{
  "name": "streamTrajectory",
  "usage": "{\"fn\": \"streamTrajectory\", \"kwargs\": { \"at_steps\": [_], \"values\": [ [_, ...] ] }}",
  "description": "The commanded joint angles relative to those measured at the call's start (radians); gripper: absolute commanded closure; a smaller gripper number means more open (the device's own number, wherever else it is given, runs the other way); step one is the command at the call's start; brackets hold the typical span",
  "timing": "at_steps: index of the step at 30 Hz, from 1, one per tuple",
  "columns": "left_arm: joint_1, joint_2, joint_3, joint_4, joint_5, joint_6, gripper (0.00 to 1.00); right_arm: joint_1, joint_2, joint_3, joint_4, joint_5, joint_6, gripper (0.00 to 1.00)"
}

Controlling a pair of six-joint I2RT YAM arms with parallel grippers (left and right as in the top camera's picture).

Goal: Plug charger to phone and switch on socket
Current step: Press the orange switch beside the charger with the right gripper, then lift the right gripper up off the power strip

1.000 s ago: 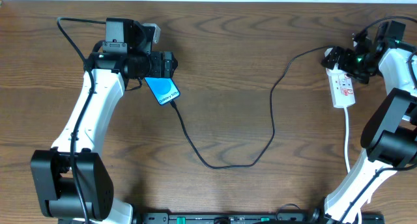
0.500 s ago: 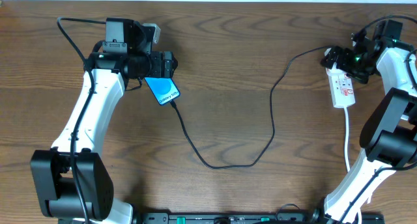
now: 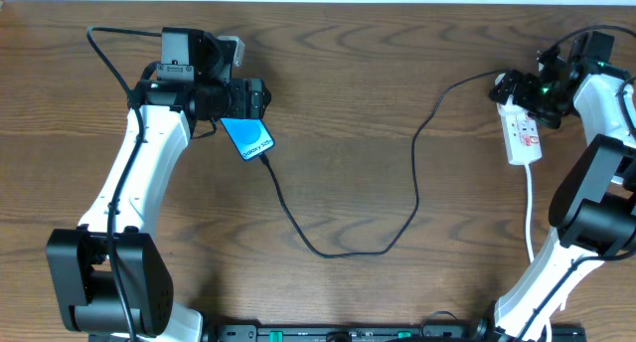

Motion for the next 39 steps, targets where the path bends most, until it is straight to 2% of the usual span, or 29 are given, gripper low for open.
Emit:
{"fn": "streamTrajectory", "kwargs": {
  "at_steps": [1, 6, 19, 32, 39],
  "values": [
    [0.001, -0.021, -0.004, 0.0, -0.008, 0.013, 0.11, 0.062, 0.01, -0.062, 0.018, -0.284, 0.043, 0.01],
    [0.001, -0.021, -0.004, 0.0, -0.008, 0.014, 0.11, 0.062, 0.01, -0.076, 0.022, -0.268, 0.047, 0.02],
    [0.001, -0.021, -0.004, 0.0, -0.008, 0.014, 0.11, 0.041, -0.013, -0.059, -0.002, -0.029, 0.106, 0.01],
    [0.001, -0.021, -0.004, 0.0, -0.008, 0.014, 0.11, -0.018, -0.163, -0.017, -0.107, 0.272, 0.242, 0.01],
    [0.001, -0.021, -0.004, 0.0, -0.008, 0.014, 0.11, -0.017, -0.282, -0.017, -0.179, 0.354, 0.293, 0.01]
  ]
}}
